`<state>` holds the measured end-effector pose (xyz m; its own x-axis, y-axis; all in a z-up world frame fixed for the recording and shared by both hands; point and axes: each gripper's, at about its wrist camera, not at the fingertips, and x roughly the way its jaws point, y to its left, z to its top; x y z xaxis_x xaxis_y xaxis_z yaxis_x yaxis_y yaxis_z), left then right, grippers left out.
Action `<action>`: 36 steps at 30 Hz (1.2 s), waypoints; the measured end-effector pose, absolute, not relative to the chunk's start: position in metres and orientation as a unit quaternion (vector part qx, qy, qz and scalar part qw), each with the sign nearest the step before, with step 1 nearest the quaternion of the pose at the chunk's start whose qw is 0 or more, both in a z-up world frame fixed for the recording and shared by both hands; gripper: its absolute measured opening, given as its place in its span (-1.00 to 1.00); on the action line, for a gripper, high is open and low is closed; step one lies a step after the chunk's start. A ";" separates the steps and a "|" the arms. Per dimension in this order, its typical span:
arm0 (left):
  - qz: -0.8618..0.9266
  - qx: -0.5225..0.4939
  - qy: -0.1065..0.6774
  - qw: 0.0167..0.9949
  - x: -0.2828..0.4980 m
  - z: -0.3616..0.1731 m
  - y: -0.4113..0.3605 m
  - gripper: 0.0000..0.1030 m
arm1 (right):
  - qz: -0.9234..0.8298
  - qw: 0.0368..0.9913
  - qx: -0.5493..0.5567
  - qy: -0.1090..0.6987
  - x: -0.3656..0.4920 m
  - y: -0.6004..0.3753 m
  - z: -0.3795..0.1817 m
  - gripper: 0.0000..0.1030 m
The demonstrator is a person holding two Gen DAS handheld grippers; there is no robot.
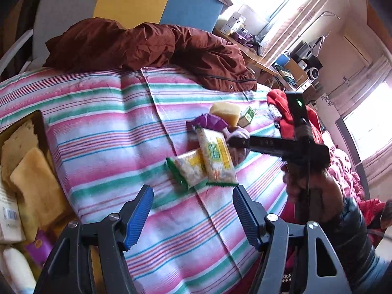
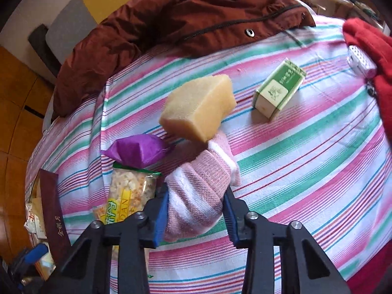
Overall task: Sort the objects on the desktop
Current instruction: 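Grasp the pink striped glove with the right tool while the left tool approaches the snack bags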
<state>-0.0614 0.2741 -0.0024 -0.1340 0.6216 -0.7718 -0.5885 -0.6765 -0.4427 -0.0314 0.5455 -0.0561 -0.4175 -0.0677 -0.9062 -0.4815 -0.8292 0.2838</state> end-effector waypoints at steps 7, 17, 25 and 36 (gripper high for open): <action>0.741 -0.540 -0.041 0.396 -0.091 -0.008 0.309 0.32 | 0.822 0.165 -0.516 0.173 -0.024 0.533 -0.032 -0.26; 0.745 -0.533 0.044 0.398 -0.110 -0.018 0.386 0.33 | 0.815 0.197 -0.520 0.162 -0.018 0.548 -0.025 -0.26; 0.734 -0.534 0.121 0.401 -0.106 -0.041 0.433 0.33 | 0.816 0.210 -0.506 0.183 -0.014 0.561 -0.015 -0.25; 0.740 -0.529 0.131 0.395 -0.124 -0.062 0.454 0.27 | 0.820 0.194 -0.507 0.183 -0.015 0.557 -0.015 -0.25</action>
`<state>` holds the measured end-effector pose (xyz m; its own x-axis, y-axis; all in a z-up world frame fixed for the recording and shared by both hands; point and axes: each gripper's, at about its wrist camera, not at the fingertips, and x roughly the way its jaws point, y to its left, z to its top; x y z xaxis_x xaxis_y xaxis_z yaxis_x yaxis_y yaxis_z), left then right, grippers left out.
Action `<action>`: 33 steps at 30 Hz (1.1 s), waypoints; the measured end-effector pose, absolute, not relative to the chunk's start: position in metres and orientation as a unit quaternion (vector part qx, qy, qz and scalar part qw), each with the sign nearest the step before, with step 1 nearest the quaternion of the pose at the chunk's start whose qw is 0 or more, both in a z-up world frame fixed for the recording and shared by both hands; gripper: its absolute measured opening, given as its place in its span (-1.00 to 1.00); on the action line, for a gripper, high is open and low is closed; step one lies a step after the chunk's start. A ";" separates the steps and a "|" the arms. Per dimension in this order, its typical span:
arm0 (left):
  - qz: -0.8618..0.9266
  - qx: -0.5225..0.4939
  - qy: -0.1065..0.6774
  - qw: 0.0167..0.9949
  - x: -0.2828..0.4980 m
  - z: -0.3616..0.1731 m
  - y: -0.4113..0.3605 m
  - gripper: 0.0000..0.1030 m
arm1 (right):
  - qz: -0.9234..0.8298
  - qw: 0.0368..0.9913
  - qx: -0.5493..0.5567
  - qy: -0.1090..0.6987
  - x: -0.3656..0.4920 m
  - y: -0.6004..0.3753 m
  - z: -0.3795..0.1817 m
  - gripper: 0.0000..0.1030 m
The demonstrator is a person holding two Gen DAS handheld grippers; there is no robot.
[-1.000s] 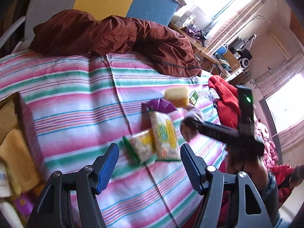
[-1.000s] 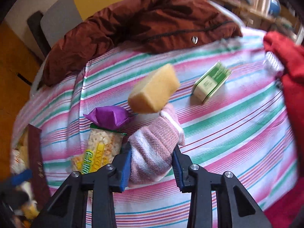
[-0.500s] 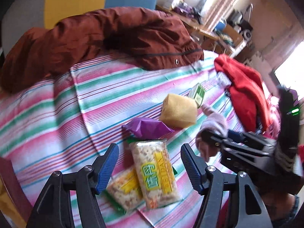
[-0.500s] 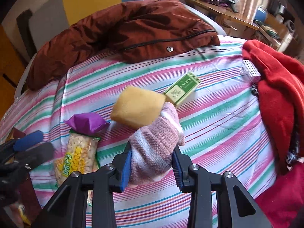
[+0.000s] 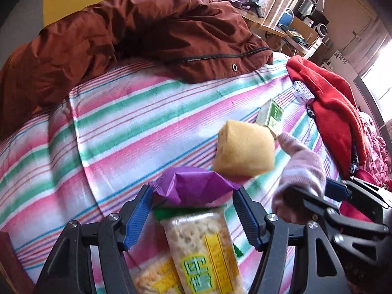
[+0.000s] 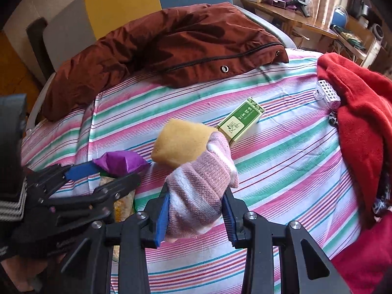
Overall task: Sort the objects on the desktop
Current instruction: 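Grasp the purple snack packet with the left tool while the right tool holds the glove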
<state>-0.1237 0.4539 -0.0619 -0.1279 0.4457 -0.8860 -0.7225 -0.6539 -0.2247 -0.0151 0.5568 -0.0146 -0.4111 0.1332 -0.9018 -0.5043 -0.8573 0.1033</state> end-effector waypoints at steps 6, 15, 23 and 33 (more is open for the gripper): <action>0.745 -0.514 0.114 0.410 -0.135 -0.060 0.454 0.08 | 0.822 0.193 -0.505 0.179 -0.016 0.556 -0.013 -0.25; 0.742 -0.512 0.148 0.408 -0.136 -0.067 0.466 0.22 | 0.822 0.193 -0.506 0.175 -0.016 0.556 -0.014 -0.25; 0.728 -0.507 0.198 0.418 -0.141 -0.077 0.487 0.34 | 0.822 0.189 -0.508 0.176 -0.017 0.555 -0.015 -0.25; 0.718 -0.510 0.160 0.446 -0.164 -0.080 0.487 0.15 | 0.818 0.188 -0.515 0.172 -0.018 0.555 -0.020 -0.25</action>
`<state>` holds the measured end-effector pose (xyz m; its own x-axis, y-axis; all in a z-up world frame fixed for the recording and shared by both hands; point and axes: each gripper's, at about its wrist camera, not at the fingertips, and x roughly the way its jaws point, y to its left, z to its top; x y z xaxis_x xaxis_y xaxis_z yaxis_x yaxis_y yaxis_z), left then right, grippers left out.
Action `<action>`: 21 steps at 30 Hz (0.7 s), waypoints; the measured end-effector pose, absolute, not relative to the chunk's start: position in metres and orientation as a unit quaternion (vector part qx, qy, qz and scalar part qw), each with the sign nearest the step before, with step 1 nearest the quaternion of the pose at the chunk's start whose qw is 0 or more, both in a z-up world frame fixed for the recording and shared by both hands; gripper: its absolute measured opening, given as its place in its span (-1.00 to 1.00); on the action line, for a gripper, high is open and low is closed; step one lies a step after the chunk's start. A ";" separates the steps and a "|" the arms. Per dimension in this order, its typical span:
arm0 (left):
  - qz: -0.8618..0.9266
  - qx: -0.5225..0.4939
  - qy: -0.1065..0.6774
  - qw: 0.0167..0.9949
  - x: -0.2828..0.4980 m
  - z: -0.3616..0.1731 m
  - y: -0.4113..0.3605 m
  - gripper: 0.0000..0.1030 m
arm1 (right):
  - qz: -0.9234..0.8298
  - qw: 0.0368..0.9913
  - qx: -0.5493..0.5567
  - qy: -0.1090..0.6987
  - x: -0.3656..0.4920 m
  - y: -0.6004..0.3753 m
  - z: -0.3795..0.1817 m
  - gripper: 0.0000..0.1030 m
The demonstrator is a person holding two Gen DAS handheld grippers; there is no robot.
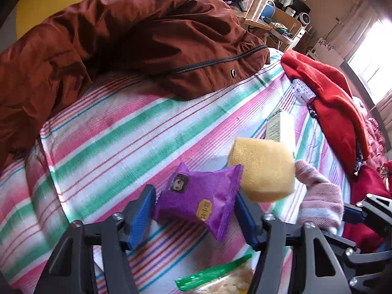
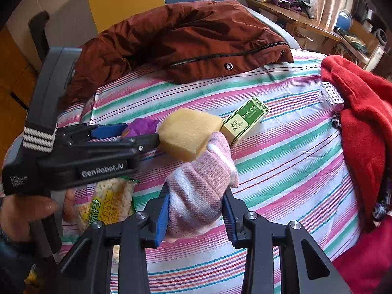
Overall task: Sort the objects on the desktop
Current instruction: 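Grasp the purple snack packet with the left tool while the right tool holds the glove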
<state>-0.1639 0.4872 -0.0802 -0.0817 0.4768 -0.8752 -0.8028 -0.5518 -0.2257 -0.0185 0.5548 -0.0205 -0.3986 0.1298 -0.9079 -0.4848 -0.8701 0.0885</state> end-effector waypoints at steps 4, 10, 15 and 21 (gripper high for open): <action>0.722 -0.498 0.147 0.457 -0.161 -0.077 0.483 -0.02 | 0.817 0.187 -0.519 0.168 -0.019 0.555 -0.024 -0.25; 0.730 -0.490 0.116 0.462 -0.157 -0.060 0.464 -0.27 | 0.828 0.189 -0.502 0.161 -0.016 0.553 -0.015 -0.26; 0.736 -0.487 0.110 0.457 -0.150 -0.048 0.449 -0.46 | 0.845 0.185 -0.474 0.164 -0.012 0.553 -0.002 -0.26; 0.747 -0.498 0.137 0.419 -0.147 -0.057 0.439 -0.45 | 0.863 0.171 -0.451 0.153 -0.013 0.543 0.008 -0.26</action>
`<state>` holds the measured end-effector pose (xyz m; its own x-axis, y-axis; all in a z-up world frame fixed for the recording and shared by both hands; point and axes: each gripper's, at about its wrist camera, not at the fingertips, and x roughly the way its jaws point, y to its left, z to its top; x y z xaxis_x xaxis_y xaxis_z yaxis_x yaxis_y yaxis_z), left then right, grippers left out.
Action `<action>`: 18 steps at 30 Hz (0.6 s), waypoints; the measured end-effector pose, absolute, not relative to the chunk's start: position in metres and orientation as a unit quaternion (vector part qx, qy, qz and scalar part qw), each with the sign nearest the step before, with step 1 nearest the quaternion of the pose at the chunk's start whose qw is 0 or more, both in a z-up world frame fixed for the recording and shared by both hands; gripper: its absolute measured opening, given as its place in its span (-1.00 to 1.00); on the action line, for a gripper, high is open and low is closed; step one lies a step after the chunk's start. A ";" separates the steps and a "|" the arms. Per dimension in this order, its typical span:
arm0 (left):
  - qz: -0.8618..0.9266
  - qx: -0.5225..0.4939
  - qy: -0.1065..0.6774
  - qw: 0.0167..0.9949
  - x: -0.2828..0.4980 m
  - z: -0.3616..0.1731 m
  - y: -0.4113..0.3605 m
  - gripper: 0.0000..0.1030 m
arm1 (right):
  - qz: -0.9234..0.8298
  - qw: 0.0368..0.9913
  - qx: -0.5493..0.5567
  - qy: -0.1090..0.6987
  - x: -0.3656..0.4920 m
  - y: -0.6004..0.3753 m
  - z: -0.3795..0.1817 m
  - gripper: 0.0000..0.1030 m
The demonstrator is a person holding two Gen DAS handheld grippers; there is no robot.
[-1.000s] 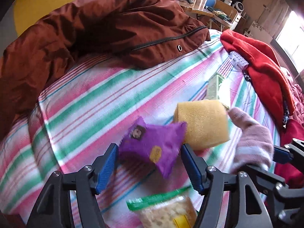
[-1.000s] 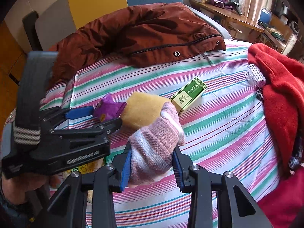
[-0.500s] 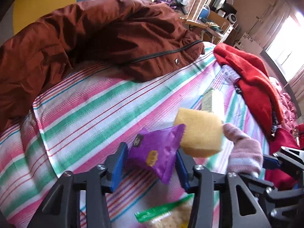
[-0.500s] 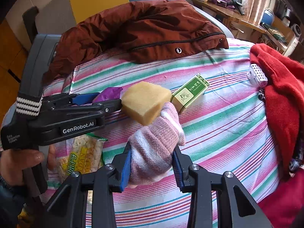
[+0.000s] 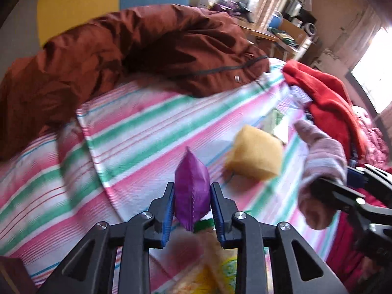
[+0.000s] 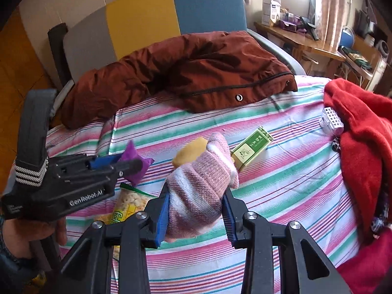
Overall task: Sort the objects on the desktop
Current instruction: 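Carry the glove and purple packet over the gold tray and release both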
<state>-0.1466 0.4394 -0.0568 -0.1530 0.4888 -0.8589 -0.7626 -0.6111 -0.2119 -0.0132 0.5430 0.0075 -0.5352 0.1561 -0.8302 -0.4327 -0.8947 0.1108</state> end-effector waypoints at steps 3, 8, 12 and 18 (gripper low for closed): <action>0.749 -0.506 0.126 0.408 -0.151 -0.059 0.438 -0.45 | 0.860 0.175 -0.455 0.149 -0.014 0.542 0.006 -0.26; 0.749 -0.500 0.128 0.416 -0.145 -0.054 0.435 -0.49 | 0.859 0.176 -0.457 0.150 -0.014 0.544 0.004 -0.26; 0.755 -0.493 0.091 0.423 -0.141 -0.039 0.419 -0.50 | 0.866 0.165 -0.448 0.147 -0.013 0.542 0.008 -0.26; 0.777 -0.462 0.054 0.424 -0.119 0.007 0.370 -0.50 | 0.893 0.121 -0.412 0.134 -0.011 0.522 0.023 -0.26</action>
<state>-0.1186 0.3700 0.0074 -0.2132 0.6088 -0.7642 -0.7087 -0.6347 -0.3079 -0.0110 0.5223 0.0235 -0.6319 0.1053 -0.7679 -0.3259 -0.9350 0.1400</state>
